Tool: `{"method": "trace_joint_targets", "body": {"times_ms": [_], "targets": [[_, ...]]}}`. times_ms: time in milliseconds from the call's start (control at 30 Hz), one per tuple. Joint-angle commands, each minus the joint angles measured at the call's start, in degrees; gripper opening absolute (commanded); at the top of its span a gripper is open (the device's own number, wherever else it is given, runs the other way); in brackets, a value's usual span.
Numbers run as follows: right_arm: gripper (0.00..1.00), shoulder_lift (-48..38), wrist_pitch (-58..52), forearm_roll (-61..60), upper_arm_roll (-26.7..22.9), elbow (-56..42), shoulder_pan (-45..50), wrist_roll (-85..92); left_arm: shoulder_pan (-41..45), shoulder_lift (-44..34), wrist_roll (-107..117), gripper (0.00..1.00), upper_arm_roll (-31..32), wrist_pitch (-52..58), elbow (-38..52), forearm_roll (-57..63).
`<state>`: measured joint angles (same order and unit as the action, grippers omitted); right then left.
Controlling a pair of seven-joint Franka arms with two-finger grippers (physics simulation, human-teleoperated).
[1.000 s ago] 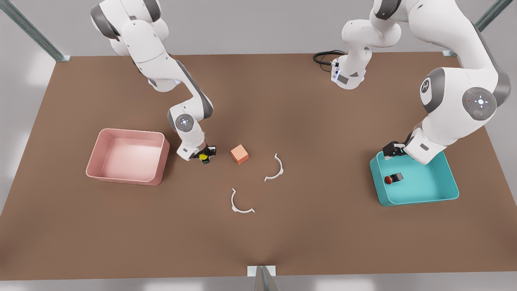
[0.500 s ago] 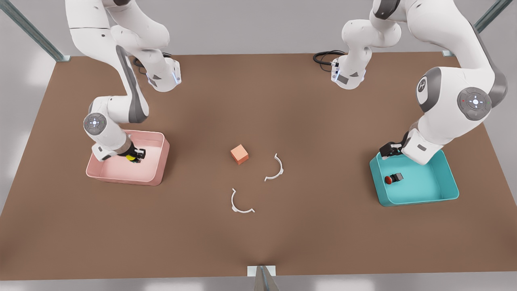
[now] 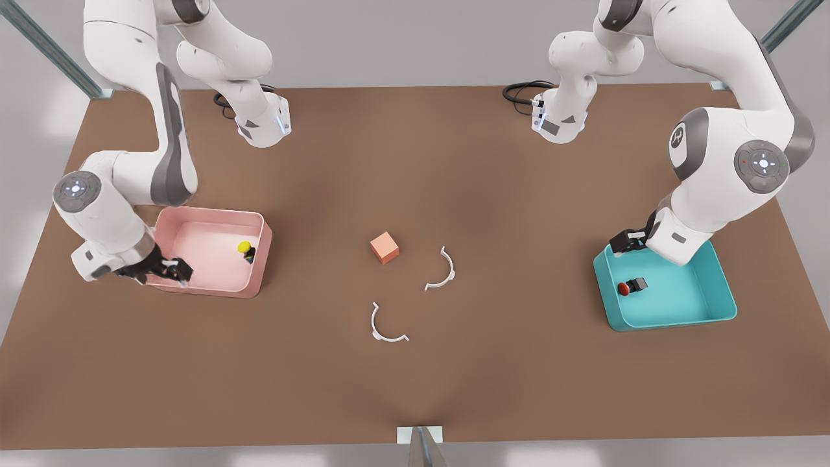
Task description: Place the red button in the blue storage box with the left arm, and place the yellow button in the pink storage box with the right arm
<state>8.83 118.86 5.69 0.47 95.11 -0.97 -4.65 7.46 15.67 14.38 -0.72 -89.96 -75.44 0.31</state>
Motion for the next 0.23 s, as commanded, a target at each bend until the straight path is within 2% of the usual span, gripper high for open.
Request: {"method": "trace_joint_targets", "body": {"times_ms": [0, 33, 200], "targets": [[1.00, -2.5, -20.2, -0.9, 1.6, -8.1, 1.1, 6.3, 0.0, -0.1, 1.5, 1.00, 0.0, 0.0, 0.0, 0.0], [1.00, -2.4, -21.9, -0.8, 3.4, -7.8, 1.1, 4.5, 0.0, -0.1, 1.5, 1.00, 0.1, 0.0, 0.1, 0.0], [1.00, -2.4, -26.6, -4.1, 3.3, -7.4, 0.4, 1.0, 0.1, -0.3, -0.1, 1.00, 0.1, 0.1, 0.1, 0.1]]}}
